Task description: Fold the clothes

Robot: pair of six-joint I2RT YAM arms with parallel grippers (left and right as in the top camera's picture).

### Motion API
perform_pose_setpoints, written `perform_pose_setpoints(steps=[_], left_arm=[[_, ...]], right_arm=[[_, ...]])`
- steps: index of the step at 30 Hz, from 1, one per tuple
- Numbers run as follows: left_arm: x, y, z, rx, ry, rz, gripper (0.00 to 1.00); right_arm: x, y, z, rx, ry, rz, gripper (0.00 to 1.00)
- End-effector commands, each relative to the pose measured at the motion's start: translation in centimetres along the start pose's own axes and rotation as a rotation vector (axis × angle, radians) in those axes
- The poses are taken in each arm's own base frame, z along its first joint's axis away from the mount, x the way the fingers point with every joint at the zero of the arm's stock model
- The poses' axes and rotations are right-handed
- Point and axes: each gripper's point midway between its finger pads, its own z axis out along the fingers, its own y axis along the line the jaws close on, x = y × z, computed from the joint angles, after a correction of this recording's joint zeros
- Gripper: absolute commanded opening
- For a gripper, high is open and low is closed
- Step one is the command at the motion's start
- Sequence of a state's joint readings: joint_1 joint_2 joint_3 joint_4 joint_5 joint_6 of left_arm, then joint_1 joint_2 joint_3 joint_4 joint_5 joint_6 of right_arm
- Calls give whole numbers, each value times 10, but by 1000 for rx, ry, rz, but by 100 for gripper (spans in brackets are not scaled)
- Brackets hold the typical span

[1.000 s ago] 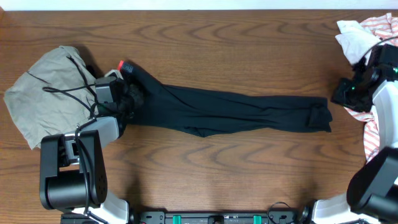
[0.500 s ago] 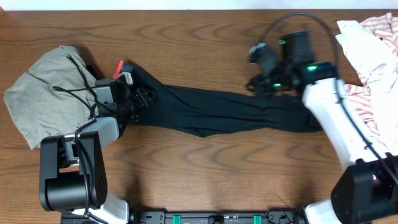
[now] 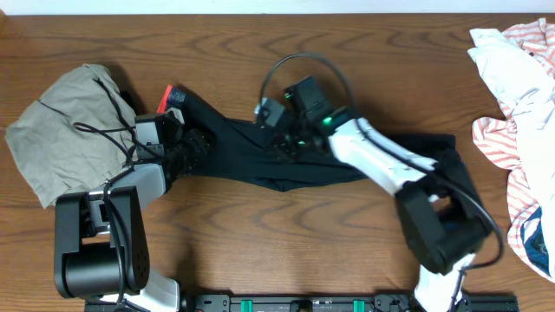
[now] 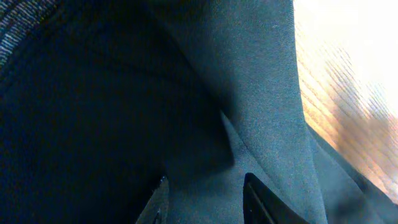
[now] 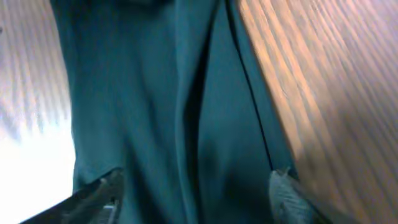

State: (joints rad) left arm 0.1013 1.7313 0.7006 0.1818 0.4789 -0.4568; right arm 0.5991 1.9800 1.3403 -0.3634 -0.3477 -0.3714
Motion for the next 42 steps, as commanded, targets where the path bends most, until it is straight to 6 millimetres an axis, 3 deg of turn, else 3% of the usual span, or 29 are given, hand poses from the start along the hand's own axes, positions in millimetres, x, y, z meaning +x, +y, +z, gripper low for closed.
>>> perform_pose_setpoints(steps=[1,11,18,23,29,36,39,42], left_arm=[[-1,14,-1,-68,-17,9,40],[-1,14,-1,-68,-17,9,40],[-1,14,-1,-72,-19,9,40],[-1,14,-1,-72,-19,9,40],[-1,14,-1,-72,-19,9,40],[-1,14,-1,-72,-19,9,40],[-1,14,-1,-72,-19,9,40],[-1,15,-1,-73,-17,8,40]], right_arm=[[-8,3,19,26,-21,33,77],[-1,2,38,20,-16,88,62],[2,8,39,7,-2,86,63],[3,8,40,5,2,88,57],[12,16,52,-13,31,83,58],[13,21,63,18,42,75,52],[12,14,63,59,40,92,39],[13,9,62,83,40,121,18]])
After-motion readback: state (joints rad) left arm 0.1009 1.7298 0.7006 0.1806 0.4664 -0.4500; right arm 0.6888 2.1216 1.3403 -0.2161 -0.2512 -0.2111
